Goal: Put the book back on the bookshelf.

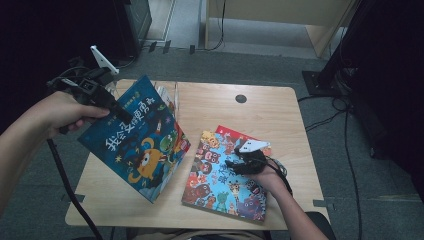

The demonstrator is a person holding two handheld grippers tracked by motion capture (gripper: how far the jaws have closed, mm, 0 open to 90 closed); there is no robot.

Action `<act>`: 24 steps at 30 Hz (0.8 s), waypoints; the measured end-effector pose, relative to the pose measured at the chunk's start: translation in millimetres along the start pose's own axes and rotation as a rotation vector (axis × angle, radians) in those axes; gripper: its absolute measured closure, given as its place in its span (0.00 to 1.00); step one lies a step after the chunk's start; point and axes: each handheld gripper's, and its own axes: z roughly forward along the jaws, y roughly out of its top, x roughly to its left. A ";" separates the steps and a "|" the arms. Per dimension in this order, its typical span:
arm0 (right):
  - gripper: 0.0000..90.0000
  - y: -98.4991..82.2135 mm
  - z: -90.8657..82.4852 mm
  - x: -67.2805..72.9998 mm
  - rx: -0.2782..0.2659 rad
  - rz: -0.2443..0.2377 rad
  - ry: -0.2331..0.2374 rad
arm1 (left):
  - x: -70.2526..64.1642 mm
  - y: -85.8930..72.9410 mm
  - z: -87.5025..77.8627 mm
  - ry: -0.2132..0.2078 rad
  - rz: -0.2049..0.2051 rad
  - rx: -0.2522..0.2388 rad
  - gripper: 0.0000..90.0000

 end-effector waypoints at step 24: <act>0.42 0.0 0.0 -0.1 -0.002 0.005 -0.003 | 34.0 -46.4 -18.8 0.023 -0.077 0.014 0.91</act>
